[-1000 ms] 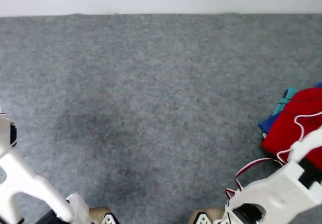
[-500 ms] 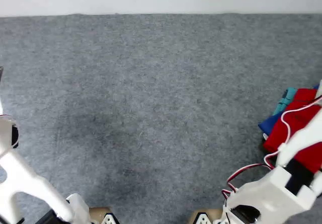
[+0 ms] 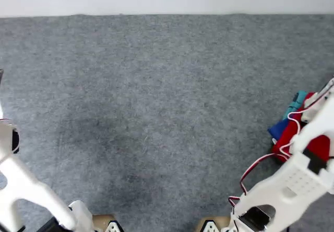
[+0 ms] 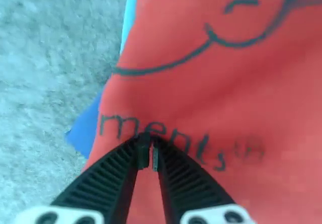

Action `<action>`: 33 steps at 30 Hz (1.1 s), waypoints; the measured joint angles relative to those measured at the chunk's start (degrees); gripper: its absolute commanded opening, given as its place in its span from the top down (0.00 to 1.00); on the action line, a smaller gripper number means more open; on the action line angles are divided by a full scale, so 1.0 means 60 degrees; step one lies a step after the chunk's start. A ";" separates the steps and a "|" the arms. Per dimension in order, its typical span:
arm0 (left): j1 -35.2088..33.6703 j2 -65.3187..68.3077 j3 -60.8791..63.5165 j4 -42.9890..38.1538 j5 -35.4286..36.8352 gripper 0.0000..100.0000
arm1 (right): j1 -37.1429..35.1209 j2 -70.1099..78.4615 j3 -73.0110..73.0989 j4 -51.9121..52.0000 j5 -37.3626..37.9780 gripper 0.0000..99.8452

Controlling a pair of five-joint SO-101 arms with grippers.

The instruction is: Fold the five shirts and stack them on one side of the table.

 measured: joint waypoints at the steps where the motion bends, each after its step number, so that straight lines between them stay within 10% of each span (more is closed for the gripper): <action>1: 0.0000 0.0000 0.0000 0.0000 0.0000 0.98 | 0.0103 0.0132 0.0000 -0.0015 0.0015 0.99; 20: 0.0088 -0.0777 0.0000 0.0000 0.0000 0.98 | -0.0147 -0.4103 -0.0132 0.0498 0.0821 0.99; 33: 0.3985 -0.3941 0.3223 -0.0879 0.2960 0.98 | -0.2051 -0.8542 0.5656 0.0366 -0.0996 0.99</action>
